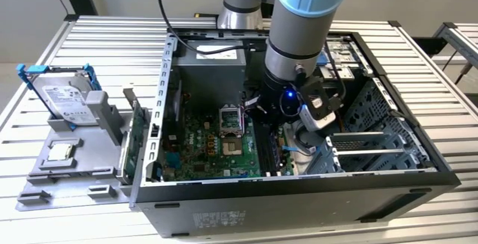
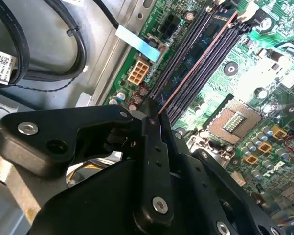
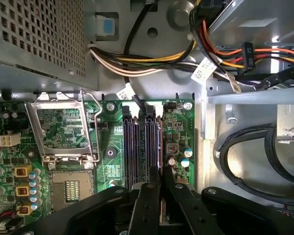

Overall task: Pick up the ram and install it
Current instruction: 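Insert the ram into the slot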

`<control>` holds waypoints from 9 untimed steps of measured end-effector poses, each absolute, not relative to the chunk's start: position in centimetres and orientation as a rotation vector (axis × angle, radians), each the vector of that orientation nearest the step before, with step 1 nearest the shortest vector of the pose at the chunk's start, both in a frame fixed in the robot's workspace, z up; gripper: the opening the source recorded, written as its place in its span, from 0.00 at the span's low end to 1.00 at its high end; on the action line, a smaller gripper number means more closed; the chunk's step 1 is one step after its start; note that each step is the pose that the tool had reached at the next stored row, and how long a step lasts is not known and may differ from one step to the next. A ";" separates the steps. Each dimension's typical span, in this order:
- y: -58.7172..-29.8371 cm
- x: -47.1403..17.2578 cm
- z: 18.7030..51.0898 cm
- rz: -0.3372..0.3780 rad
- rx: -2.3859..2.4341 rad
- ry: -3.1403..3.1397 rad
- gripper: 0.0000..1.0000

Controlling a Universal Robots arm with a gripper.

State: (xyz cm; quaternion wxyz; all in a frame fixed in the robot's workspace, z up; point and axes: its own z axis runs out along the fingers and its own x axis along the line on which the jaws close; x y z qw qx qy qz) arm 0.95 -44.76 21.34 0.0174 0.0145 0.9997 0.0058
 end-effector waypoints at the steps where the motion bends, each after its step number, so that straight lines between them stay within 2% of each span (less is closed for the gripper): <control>1: -44.8 1.0 21.3 0.017 0.040 3.106 0.00; 9: -44.8 1.1 20.8 0.014 0.023 3.107 0.00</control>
